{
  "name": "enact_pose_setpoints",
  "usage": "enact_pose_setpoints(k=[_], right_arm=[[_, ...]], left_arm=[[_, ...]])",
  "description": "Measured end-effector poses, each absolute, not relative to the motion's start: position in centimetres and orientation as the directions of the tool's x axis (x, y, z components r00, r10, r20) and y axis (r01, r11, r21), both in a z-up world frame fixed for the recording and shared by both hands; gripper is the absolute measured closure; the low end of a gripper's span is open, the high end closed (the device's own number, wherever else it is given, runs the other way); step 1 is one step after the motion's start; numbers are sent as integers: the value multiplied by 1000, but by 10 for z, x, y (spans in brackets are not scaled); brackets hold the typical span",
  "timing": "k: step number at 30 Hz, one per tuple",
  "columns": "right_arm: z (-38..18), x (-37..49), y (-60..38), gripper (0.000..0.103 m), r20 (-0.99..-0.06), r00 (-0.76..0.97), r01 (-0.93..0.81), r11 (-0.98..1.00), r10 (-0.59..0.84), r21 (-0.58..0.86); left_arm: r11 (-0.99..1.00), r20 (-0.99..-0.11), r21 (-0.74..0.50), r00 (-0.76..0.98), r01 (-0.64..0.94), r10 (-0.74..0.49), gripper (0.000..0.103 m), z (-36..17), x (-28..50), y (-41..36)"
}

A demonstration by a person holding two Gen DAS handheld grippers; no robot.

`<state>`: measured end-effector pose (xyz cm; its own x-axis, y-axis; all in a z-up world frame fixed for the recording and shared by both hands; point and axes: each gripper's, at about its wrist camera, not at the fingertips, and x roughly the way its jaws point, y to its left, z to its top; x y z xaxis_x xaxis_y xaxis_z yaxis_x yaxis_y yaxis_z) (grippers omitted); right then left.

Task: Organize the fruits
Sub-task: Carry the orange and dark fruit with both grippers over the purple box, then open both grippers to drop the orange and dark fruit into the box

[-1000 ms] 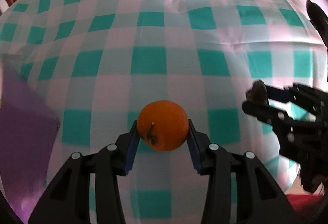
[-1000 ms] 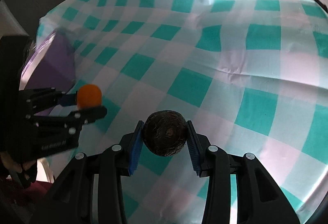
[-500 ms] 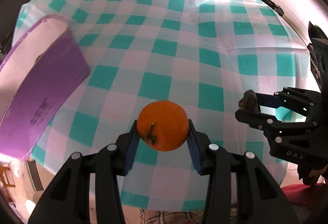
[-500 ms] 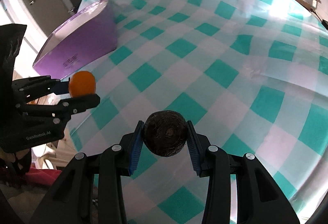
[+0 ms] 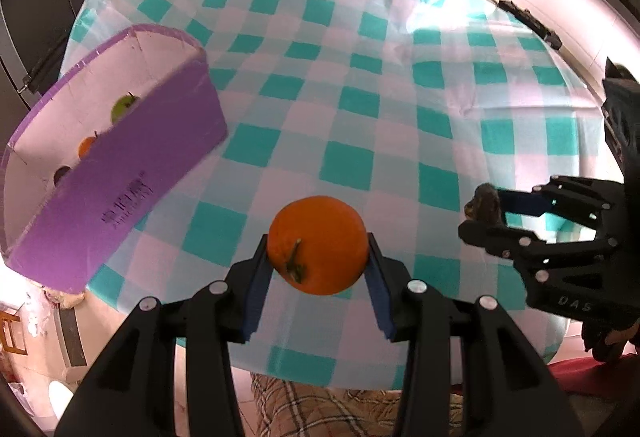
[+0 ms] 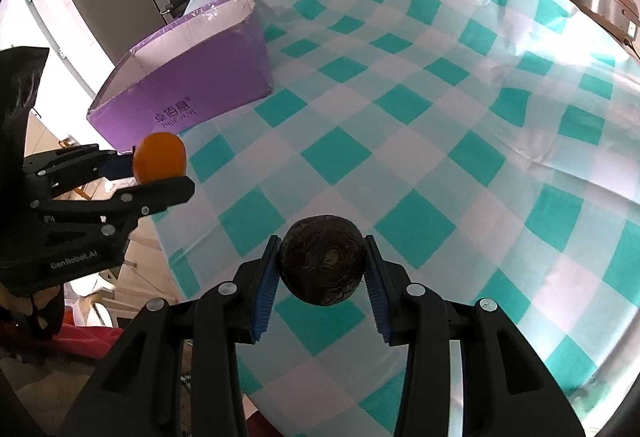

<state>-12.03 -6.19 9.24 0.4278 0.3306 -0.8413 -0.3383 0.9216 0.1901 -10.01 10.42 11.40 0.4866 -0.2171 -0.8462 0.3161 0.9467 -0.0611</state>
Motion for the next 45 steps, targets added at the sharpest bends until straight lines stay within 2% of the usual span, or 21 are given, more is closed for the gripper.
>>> enact_pose_setpoints(k=[7,12,18,23,33,39,45], right_arm=[[127,-75,-3,62,-796,464,-369,902,389,226],[159,-26,61,62,-759,475,-424,872,446,247],[172,35,143,62,-761,451,-480,846,465,232],[136,70,209,62,-860,319,-525,830,398,189],[85,70,275,62,-945,81,-655,731,317,189],[82,69,295,62,-956,65,-695,701,285,161],[77,55,310,62,-971,61,-745,657,233,111]], left_arm=[[957,-763,-58,605,285,-226,58,154,-69,172],[977,-748,-68,638,200,-182,58,176,-28,241],[994,-833,-88,542,66,-110,58,163,39,335],[998,-916,-61,397,9,-59,58,129,83,381],[992,-955,-34,289,119,-67,58,94,146,385],[975,-970,-6,234,220,-59,58,72,176,379],[976,-971,-18,227,218,-68,57,65,188,387]])
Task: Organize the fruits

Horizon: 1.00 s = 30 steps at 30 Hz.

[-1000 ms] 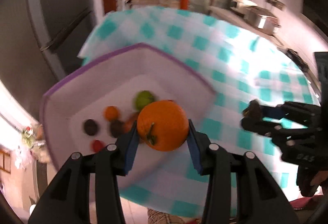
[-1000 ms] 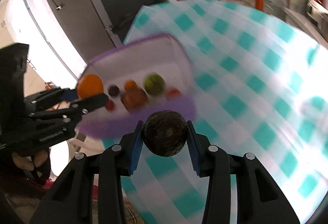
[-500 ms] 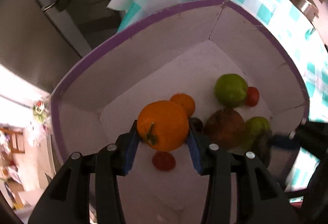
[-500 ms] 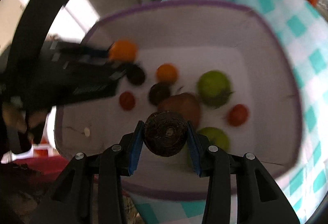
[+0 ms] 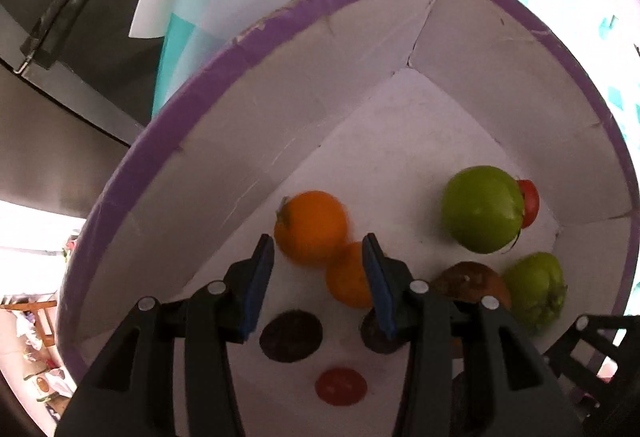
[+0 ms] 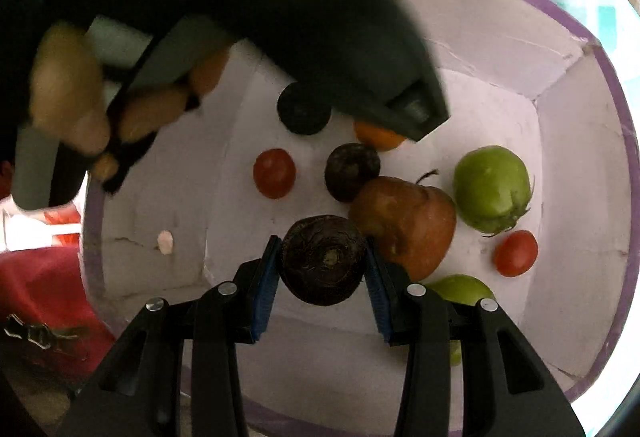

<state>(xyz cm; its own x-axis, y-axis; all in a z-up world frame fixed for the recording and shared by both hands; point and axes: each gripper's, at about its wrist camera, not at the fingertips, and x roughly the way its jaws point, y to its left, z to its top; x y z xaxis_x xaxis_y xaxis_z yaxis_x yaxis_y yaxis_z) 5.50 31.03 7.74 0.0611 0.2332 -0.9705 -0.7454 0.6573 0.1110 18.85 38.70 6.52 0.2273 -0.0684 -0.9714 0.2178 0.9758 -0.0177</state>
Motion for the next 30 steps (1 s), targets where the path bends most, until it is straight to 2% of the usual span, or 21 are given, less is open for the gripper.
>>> enact_pose_setpoints(k=[3,6,14,19,21,23,26,30], right_arm=[[77,54,315,59,-971,57,-745,657,234,114],[78,53,319,43,-969,64,-748,655,238,111],[77,43,333,33,-971,56,-767,632,232,107],[77,40,346,22,-970,65,-774,626,234,99],[79,37,348,20,-967,67,-774,624,246,105],[81,43,350,20,-961,65,-770,626,269,123],[97,46,335,18,-945,77,-751,642,318,155],[117,55,298,18,-924,122,-682,707,363,188]], left_arm=[[975,-969,-19,238,220,-72,53,65,190,391],[977,-965,-32,250,213,-86,45,65,190,397],[977,-955,-53,277,204,-110,29,67,188,407],[982,-952,-57,286,178,-107,22,71,184,403],[983,-948,-70,297,170,-118,15,75,181,407],[981,-941,-116,300,157,-159,2,79,179,409],[983,-924,-120,347,139,-162,2,90,172,412],[990,-880,-58,463,126,-110,2,115,152,413]])
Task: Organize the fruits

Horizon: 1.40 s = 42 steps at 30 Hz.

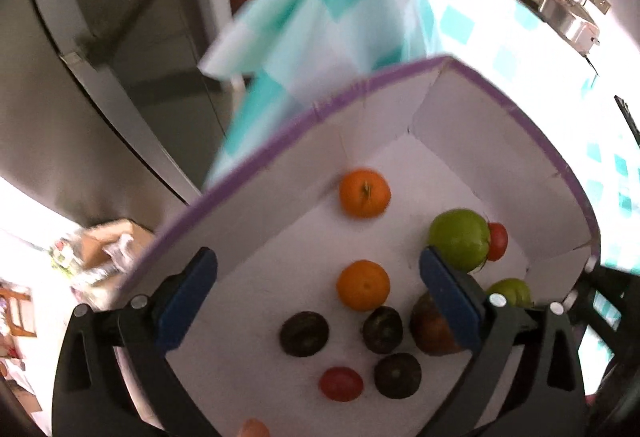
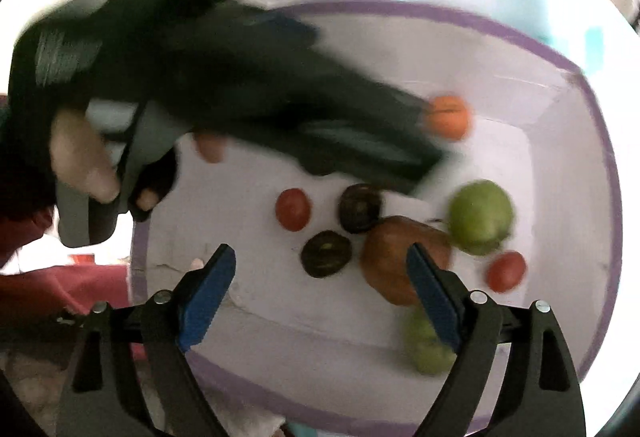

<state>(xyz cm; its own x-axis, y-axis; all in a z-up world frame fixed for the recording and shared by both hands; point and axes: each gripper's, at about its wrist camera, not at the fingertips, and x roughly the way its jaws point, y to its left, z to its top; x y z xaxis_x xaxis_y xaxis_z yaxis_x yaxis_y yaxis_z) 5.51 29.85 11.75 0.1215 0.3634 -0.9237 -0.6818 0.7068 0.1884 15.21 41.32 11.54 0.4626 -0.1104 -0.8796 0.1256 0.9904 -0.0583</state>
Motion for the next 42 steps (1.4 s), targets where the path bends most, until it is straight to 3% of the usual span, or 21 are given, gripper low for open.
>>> enact_pose_setpoints(k=[3,6,12,17,42], right_arm=[[125,70,271,16,-920,204,-593,790,334,155],[124,96,235,16,-935,282,-478,877,215,58],[115,110,224,16,-942,307,-362,932,137,18],[117,108,222,16,-937,325,-346,938,126,7],[89,114,236,16,-959,260,-299,954,114,32]], left_arm=[[992,-837,-62,536,108,-110,2,136,134,414],[993,-816,-101,566,61,-118,2,156,115,417],[991,-862,-125,500,-43,-87,2,162,104,419],[998,-919,-29,393,-54,-6,2,136,107,408],[998,-956,-62,289,-30,-50,2,102,113,408]])
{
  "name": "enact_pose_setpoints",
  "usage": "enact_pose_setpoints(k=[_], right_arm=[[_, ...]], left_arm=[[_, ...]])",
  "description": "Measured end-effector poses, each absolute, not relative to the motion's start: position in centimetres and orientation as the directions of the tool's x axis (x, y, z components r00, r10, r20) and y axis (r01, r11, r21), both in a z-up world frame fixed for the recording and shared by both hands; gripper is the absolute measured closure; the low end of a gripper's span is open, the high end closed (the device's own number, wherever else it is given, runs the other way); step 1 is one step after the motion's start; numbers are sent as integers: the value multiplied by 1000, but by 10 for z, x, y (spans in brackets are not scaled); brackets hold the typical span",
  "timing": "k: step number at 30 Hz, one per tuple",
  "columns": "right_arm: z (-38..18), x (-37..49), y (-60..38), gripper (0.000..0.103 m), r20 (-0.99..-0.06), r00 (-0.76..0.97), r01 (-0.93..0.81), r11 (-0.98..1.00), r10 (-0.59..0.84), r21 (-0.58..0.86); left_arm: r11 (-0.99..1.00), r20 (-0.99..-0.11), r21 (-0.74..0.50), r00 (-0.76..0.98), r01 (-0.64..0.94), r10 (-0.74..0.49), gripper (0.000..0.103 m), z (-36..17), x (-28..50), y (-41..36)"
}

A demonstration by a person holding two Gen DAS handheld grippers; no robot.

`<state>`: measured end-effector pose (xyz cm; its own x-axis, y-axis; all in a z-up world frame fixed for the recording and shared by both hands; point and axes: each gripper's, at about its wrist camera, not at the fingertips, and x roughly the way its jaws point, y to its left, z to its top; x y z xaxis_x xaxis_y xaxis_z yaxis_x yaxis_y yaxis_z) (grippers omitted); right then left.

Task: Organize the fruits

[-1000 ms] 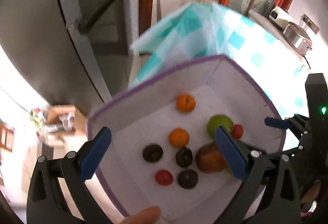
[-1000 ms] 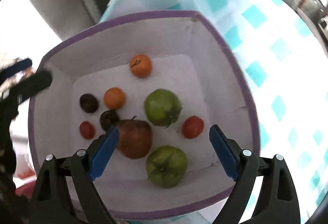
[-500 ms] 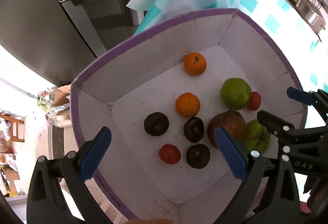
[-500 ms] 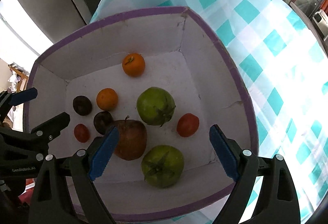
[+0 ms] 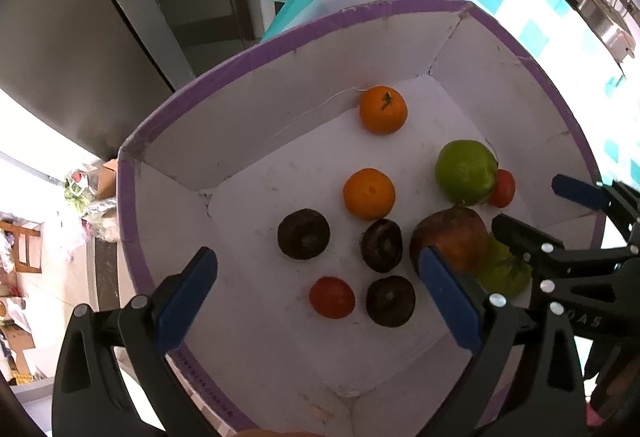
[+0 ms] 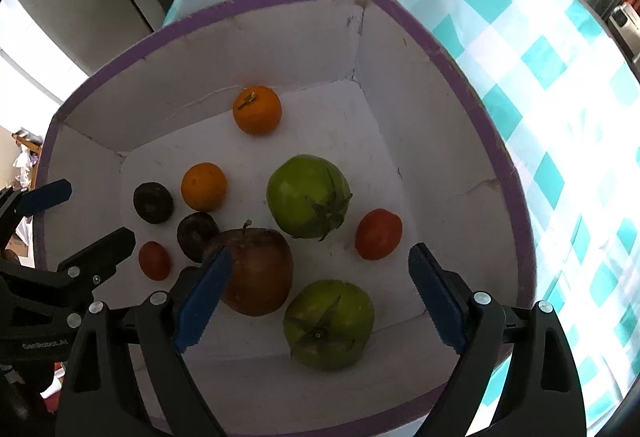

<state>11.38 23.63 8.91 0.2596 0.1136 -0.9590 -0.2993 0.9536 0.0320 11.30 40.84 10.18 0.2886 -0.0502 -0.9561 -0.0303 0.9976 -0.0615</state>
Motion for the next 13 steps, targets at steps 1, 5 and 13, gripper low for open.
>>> enact_pose_setpoints(k=[1,5,13], right_arm=[[88,114,236,16,-960,256,-293,956,113,34],[86,113,235,16,-959,256,-294,955,123,44],[110,96,218,16,-925,325,-344,936,198,80]], left_arm=[[997,-956,-68,287,-33,-56,2,101,113,408],[995,-943,-53,333,-81,-23,2,107,112,410],[990,-925,25,372,-142,77,2,134,94,397]])
